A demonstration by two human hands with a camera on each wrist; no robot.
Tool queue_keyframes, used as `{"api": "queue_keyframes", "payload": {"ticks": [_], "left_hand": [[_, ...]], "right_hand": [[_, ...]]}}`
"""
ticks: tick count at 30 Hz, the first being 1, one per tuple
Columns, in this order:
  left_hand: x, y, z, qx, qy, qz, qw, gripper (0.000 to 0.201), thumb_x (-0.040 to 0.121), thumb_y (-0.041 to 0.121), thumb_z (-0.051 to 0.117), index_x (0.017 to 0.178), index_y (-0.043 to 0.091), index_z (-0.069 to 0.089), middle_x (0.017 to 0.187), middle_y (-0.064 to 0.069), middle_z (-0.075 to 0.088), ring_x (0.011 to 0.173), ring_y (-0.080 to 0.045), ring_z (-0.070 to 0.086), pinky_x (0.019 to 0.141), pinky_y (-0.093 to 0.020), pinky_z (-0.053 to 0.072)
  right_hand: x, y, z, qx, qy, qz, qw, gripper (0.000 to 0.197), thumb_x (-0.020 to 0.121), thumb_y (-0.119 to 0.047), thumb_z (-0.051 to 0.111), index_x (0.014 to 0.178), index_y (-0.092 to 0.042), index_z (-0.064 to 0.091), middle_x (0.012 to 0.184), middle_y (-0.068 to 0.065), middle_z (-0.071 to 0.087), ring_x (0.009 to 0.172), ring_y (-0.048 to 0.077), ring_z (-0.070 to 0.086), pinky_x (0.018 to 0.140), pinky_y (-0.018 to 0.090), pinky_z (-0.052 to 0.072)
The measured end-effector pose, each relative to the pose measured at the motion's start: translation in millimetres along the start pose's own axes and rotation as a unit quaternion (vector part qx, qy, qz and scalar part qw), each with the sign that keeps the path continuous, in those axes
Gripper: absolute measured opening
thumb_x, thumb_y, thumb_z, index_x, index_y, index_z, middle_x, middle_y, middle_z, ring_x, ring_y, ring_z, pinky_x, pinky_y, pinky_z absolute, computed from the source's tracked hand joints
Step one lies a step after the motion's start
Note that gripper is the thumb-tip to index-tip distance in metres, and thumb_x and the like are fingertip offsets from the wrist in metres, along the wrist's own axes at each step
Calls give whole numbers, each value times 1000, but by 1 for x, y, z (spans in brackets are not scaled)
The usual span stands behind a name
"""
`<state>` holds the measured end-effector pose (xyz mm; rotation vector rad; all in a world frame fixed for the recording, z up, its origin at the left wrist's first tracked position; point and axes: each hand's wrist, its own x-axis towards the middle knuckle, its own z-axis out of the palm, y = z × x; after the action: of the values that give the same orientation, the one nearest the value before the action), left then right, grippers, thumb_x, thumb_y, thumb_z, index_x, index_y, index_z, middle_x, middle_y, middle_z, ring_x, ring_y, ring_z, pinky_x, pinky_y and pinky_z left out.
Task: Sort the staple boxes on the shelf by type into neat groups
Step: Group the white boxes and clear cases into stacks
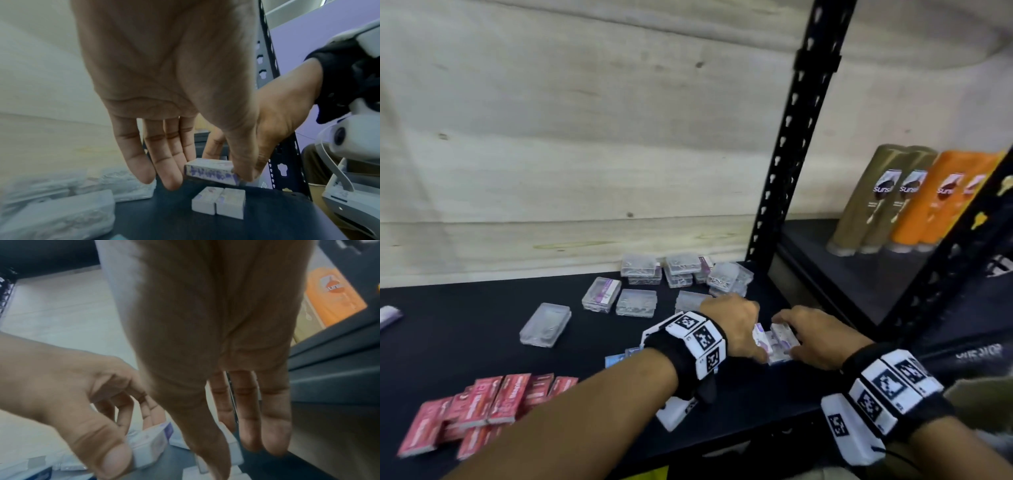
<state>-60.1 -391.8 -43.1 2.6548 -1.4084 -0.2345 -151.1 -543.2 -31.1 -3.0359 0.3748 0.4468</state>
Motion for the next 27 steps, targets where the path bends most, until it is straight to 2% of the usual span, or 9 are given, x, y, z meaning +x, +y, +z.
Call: {"api": "queue_keyframes", "payload": {"ticks": [2, 7, 9, 12, 16, 20, 23, 27], "left_hand": [[8, 6, 5, -1, -2, -5, 1000, 58, 67, 63, 74, 102, 18, 59, 89, -1, 59, 75, -23, 54, 59, -30, 38], [24, 18, 11, 12, -14, -9, 1000, 55, 67, 59, 76, 99, 16, 61, 82, 0, 57, 68, -22, 54, 52, -27, 35], [29, 22, 14, 14, -15, -11, 1000, 55, 67, 58, 77, 99, 16, 61, 85, -2, 60, 68, -22, 55, 51, -26, 34], [34, 23, 21, 19, -14, -16, 1000, 57, 67, 58, 77, 101, 16, 61, 91, -4, 64, 69, -23, 54, 56, -28, 37], [37, 22, 27, 17, -13, -25, 999, 57, 68, 60, 75, 100, 15, 61, 94, -5, 65, 71, -23, 53, 59, -29, 37], [37, 20, 28, 13, -18, -24, 999, 61, 67, 64, 73, 103, 15, 60, 98, -4, 65, 73, -23, 53, 62, -29, 39], [33, 16, 23, 17, -18, -18, 1000, 66, 67, 66, 72, 108, 17, 57, 100, -2, 64, 76, -22, 53, 61, -30, 38], [24, 5, 10, 18, -9, -7, 1000, 69, 72, 67, 67, 117, 16, 56, 108, -4, 62, 89, -25, 59, 65, -32, 42]], "right_hand": [[2, 3, 5, -6, 2, -8, 1000, 55, 90, -19, 63, 142, -26, 45, 137, 1, 49, 127, 20, 49, 100, 26, 39], [6, 11, 17, 26, 22, -18, 999, 48, 91, -27, 66, 135, -31, 51, 130, -4, 51, 123, 13, 51, 85, 19, 34], [7, 14, 19, 49, 27, -18, 998, 47, 89, -30, 68, 134, -33, 52, 128, -5, 52, 122, 13, 52, 88, 22, 39], [8, 18, 21, 63, 28, -20, 997, 47, 88, -30, 69, 133, -35, 53, 128, -6, 52, 122, 14, 52, 94, 25, 43], [9, 21, 24, 72, 32, -18, 997, 50, 89, -30, 68, 136, -35, 51, 132, -8, 53, 123, 12, 50, 93, 21, 40], [8, 21, 25, 89, 28, -6, 996, 56, 91, -22, 66, 141, -34, 47, 137, -7, 53, 122, 12, 53, 93, 21, 42], [5, 20, 22, 88, 25, -7, 996, 57, 92, -18, 64, 143, -33, 45, 141, -7, 49, 127, 12, 49, 99, 22, 40], [4, 13, 11, 101, 34, -18, 994, 58, 92, -16, 62, 145, -29, 44, 147, -8, 45, 132, 13, 46, 109, 28, 40]]}}
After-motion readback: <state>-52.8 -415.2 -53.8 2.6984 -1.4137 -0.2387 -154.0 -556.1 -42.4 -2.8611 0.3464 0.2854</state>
